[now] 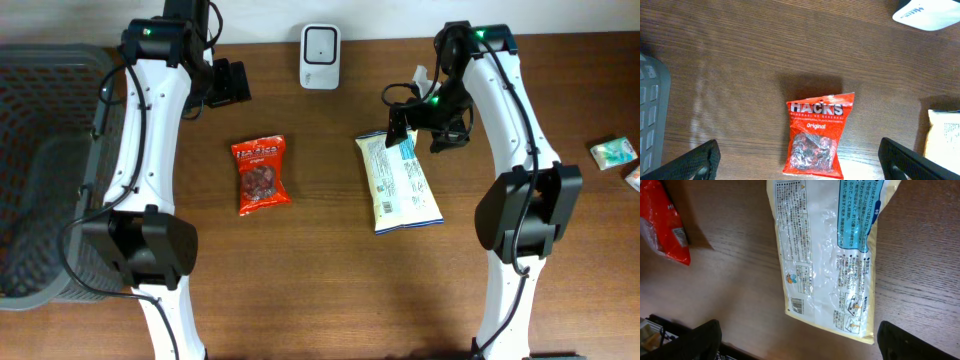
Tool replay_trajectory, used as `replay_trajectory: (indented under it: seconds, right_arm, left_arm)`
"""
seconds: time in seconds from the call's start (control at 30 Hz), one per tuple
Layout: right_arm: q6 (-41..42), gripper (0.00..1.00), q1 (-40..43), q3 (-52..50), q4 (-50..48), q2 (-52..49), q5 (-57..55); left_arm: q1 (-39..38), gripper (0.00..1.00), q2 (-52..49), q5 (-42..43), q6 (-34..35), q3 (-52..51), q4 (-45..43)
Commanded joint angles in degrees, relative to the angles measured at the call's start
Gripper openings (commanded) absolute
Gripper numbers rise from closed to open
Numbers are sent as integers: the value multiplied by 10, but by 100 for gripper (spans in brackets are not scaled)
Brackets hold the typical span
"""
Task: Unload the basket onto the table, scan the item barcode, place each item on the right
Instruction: 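Reach the right gripper down and grasp the yellow bag's edge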
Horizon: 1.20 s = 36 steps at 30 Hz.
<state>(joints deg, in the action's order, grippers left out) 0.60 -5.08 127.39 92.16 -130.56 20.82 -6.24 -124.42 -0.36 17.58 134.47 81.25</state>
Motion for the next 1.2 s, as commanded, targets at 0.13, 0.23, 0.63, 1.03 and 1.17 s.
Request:
replay_trajectory:
  seconds: [0.13, 0.23, 0.63, 1.03, 1.17]
  right_arm:
    - [-3, 99, -3, -2, 0, -2, -5]
    - [-3, 98, -3, -2, 0, -2, -5]
    - [-3, 99, -3, -2, 0, -1, -5]
    - [28, 99, -3, -2, -50, 6, 109]
    - [27, 99, -3, 2, -46, 75, 105]
  left_arm:
    - [0, 99, -4, 4, -3, 1, 1]
    - [0, 99, -4, 4, -3, 1, 1]
    - [0, 99, -4, 4, -3, 1, 1]
    - [0, 99, -4, 4, -3, 1, 1]
    - [0, 99, -4, 4, -3, 1, 1]
